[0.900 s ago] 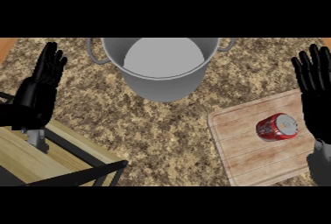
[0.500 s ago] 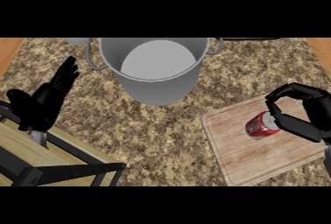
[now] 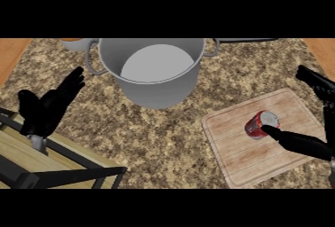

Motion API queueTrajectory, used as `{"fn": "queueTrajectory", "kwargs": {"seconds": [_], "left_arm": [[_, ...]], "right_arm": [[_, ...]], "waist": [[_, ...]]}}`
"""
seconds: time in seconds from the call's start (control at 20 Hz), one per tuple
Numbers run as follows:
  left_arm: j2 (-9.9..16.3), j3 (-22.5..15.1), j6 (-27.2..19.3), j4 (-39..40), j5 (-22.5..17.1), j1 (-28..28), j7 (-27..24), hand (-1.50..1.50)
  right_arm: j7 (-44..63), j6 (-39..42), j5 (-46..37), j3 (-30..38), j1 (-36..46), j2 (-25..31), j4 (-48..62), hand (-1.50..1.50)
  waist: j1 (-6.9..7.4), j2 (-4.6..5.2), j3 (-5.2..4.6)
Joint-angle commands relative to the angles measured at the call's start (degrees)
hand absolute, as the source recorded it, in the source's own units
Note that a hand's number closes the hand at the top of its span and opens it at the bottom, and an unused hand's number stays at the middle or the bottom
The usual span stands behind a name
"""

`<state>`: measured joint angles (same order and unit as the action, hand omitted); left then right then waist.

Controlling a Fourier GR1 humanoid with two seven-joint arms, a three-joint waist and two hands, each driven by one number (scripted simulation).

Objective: Pick the can from the cutting board and place it in the pot

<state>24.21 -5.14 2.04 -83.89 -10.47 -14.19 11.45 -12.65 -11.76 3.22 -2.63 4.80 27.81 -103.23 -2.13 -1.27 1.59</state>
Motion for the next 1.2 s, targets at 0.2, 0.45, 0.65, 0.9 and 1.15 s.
{"fn": "queueTrajectory", "kwargs": {"seconds": [0.2,0.45,0.65,0.9,1.15], "left_arm": [[-6.23,-3.31,1.84,2.94,-2.19,6.24,1.5,0.0],[-8.4,-3.92,0.68,2.98,0.05,6.7,0.84,0.0],[-9.01,-3.99,0.95,3.75,0.77,5.89,1.4,0.0],[-9.08,-4.56,3.63,3.03,0.02,4.94,1.72,0.0],[-9.19,-3.1,2.74,5.5,1.49,4.41,0.24,0.0]], "right_arm": [[20.73,4.93,-1.3,-1.32,-2.37,9.52,-7.29,-1.5],[34.22,8.39,6.27,0.69,0.72,12.02,-10.05,-1.5],[39.13,10.55,9.15,-0.26,0.57,12.53,-7.44,-1.5],[43.42,17.09,7.36,-8.19,1.96,14.77,-3.54,-1.5],[41.79,19.44,6.88,-8.29,1.17,14.92,-0.73,-1.5]], "waist": [[0.75,1.04,-2.05],[1.79,1.19,-1.95],[2.36,1.48,-1.78],[4.63,1.83,-1.75],[3.1,1.66,-1.64]]}}
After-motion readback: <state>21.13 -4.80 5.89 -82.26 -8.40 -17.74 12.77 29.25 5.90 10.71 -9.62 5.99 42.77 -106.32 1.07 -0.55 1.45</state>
